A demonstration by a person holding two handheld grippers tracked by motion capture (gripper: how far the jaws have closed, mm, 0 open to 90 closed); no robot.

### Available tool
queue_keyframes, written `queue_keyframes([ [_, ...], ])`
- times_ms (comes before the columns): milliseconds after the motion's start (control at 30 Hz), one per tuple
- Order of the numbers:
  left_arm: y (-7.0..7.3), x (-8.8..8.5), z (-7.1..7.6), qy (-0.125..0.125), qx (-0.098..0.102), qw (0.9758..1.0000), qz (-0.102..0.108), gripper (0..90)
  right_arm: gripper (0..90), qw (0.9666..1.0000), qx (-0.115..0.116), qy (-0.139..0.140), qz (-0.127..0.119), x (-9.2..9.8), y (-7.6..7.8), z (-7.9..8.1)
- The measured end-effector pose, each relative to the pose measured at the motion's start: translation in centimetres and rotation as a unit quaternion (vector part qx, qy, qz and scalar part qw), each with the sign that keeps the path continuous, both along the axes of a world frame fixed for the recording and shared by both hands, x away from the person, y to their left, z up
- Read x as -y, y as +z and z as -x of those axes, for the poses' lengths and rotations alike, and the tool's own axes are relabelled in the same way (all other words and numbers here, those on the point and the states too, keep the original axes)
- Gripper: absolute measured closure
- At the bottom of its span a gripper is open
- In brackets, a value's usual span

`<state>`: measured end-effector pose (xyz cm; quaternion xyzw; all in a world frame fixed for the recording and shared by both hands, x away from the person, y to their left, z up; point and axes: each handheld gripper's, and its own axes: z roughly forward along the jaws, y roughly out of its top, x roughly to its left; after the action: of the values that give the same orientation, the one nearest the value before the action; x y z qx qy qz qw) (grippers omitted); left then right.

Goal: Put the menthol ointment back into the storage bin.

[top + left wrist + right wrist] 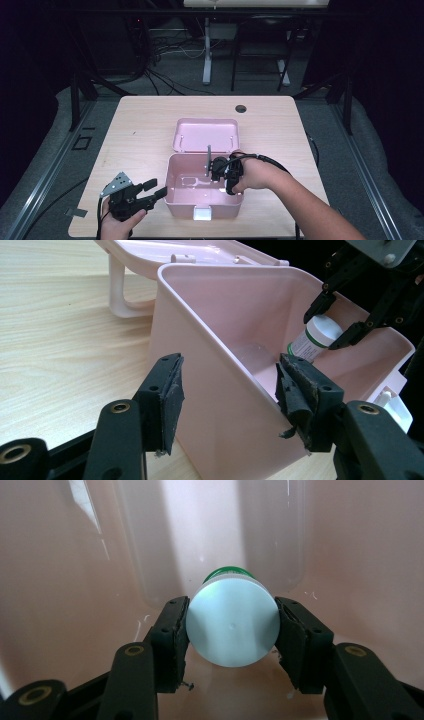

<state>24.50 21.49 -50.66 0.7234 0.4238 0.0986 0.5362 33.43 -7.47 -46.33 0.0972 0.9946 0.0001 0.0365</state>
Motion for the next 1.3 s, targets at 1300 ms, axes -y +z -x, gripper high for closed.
queue_keyframes([
  [1300, -0.1, 0.1, -0.1, -0.001, 0.001, 1.0000, 0.001, 44.5, 49.8, 0.9978, 0.003, 0.004, 0.066, -1.3, -1.8, -0.4],
])
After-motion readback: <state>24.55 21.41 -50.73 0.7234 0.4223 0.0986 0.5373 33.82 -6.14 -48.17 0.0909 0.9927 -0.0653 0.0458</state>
